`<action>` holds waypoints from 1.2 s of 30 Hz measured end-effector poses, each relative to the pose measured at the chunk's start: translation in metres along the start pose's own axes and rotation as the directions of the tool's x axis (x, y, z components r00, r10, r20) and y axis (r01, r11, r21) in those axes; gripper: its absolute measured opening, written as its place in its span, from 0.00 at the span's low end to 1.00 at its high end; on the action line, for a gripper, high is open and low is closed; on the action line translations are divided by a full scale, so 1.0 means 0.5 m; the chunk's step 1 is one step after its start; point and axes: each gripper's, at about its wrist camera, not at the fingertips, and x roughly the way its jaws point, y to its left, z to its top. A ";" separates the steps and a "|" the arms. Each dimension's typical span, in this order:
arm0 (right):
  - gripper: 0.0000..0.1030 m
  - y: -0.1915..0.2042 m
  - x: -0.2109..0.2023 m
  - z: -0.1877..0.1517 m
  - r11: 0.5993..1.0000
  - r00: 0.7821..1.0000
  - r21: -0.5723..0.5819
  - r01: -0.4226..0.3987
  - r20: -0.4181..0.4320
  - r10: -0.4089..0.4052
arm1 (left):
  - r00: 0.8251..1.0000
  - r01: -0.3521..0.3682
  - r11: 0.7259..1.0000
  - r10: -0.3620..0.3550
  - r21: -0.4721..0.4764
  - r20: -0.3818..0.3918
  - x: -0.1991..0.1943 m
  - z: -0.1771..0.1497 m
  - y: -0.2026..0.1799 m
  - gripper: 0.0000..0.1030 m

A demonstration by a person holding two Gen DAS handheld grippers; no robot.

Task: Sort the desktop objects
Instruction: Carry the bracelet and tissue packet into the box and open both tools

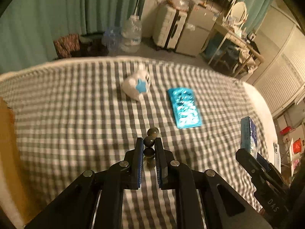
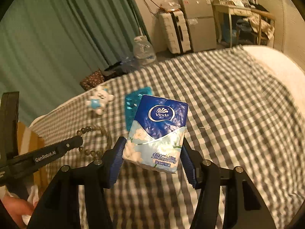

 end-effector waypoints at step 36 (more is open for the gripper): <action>0.55 0.709 -0.213 -0.129 0.790 0.930 -0.494 -0.363 -0.145 0.337 | 0.945 -0.195 0.937 0.259 -0.288 0.201 -0.492 -0.115 0.504 0.11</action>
